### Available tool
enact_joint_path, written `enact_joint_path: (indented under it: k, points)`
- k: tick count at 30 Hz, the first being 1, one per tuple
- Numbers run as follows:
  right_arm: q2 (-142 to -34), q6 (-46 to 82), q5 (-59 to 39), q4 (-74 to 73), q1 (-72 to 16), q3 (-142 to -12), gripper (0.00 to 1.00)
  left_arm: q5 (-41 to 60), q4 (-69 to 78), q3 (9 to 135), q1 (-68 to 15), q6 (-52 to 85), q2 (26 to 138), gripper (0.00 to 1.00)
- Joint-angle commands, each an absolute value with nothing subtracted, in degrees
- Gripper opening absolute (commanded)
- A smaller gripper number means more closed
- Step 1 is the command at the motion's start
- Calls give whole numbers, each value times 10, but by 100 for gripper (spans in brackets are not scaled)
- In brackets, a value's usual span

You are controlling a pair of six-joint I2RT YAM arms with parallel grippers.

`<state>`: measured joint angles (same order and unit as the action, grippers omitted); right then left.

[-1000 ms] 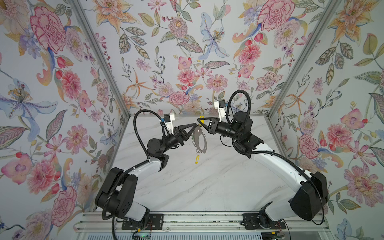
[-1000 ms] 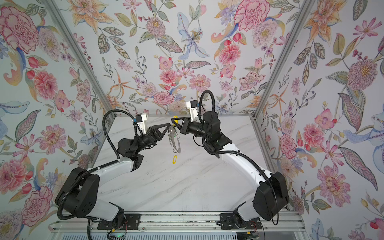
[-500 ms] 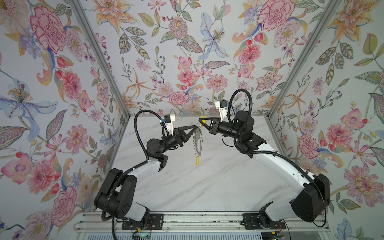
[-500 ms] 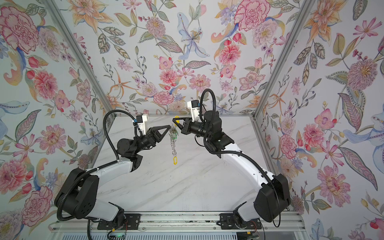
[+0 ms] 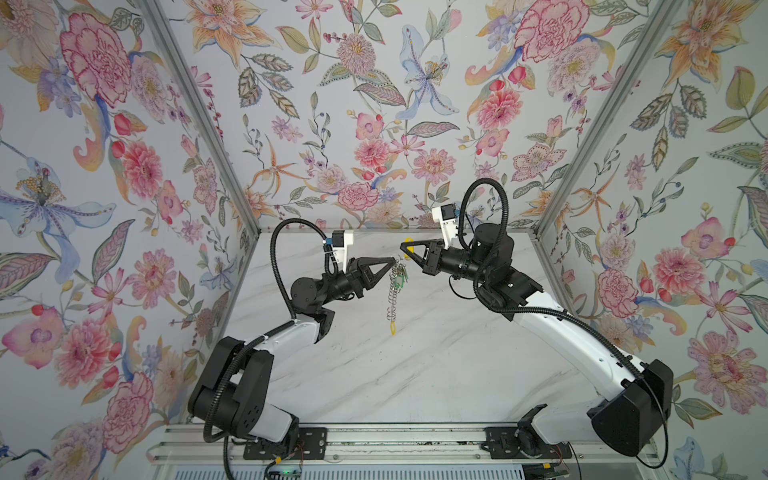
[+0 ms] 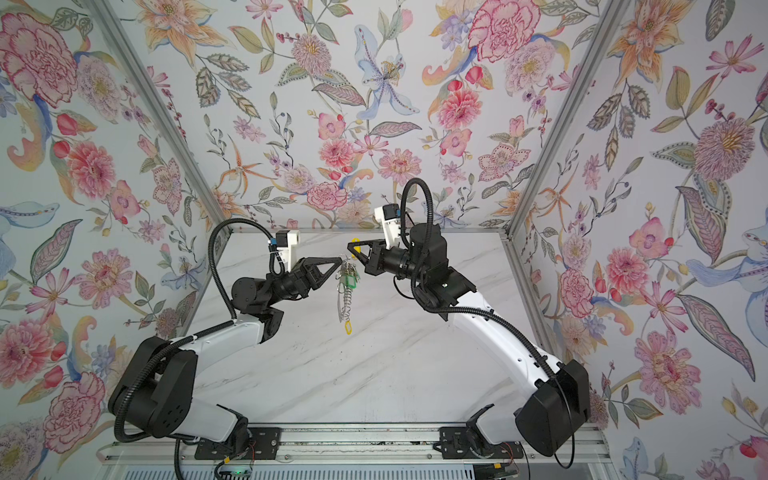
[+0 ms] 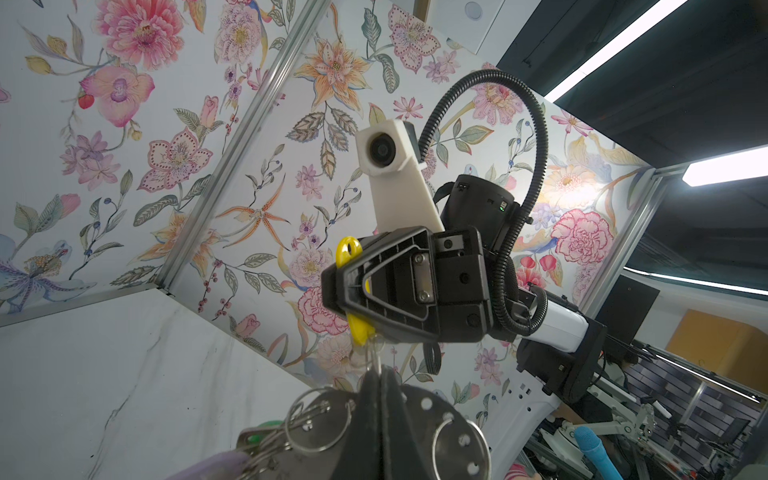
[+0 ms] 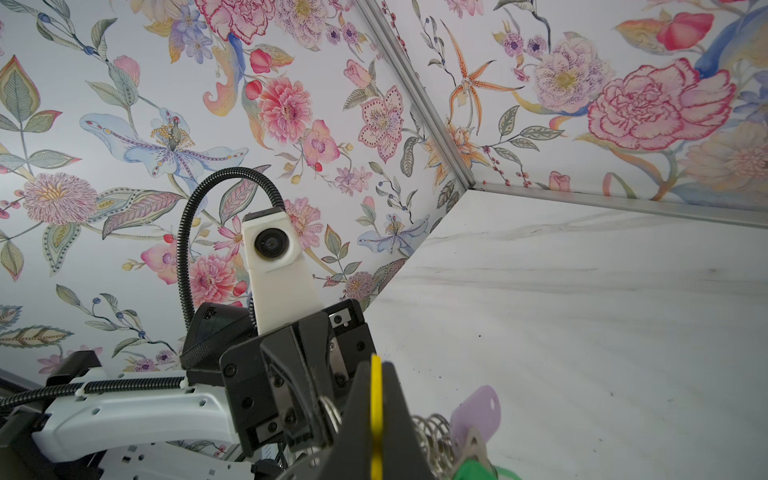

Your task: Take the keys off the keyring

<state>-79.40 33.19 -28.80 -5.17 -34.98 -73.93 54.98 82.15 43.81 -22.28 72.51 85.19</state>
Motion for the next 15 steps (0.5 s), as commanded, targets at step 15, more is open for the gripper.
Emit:
enact_joint_path:
  k: [15]
  points:
    - [-739, 280, -168, 24, -368, -785, 0, 652, 1028, 525, -185, 794, 886, 0]
